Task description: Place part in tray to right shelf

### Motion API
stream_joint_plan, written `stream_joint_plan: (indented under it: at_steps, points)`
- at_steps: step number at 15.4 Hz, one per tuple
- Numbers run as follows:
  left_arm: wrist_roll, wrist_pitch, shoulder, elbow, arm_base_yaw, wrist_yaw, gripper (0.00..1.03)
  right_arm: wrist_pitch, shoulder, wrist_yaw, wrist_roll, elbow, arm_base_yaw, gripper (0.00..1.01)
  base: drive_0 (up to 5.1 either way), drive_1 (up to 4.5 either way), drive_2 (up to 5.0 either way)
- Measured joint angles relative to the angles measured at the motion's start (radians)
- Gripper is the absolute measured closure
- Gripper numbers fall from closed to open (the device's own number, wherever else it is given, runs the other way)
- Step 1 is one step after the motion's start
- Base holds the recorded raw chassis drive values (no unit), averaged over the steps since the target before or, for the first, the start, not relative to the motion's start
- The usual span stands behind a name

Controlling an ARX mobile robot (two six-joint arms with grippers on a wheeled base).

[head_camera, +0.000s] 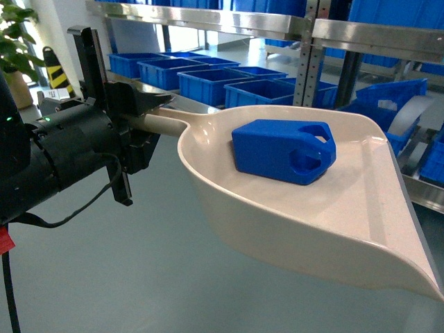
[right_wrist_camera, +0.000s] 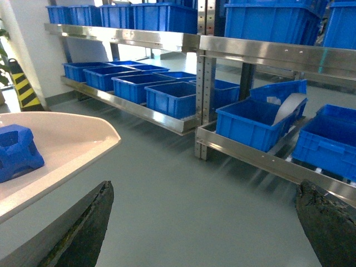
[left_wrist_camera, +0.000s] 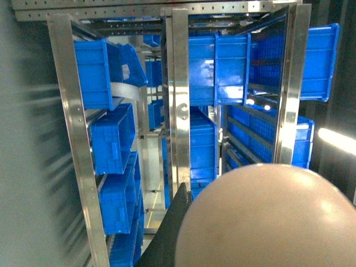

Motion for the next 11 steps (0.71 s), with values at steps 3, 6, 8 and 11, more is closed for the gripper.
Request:
stream_joint_plan:
  at_steps: [3,6,8,11]
  points:
    - [0.000,0.000,0.000,0.000,0.000,0.000,0.90,-0.001,0.000,0.000,0.000,0.000,0.000,0.03,-1.7,-1.70,-1.7]
    - [0.000,0.000,0.000,0.000,0.000,0.000,0.90,0.000,0.000,0.000,0.000,0.000,0.000,0.03,-1.7,-1.71,-1.7]
    - [0.000,0.000,0.000,0.000,-0.004,0.002,0.90,-0.001,0.000,0.000,0.000,0.000,0.000,0.03,-1.6,-1.60,-1.6]
    - [0.000,0.000,0.000,0.000,0.003,-0.004,0.90,0.000,0.000,0.000,0.000,0.000,0.000,0.03,-1.9,-1.87,-1.9]
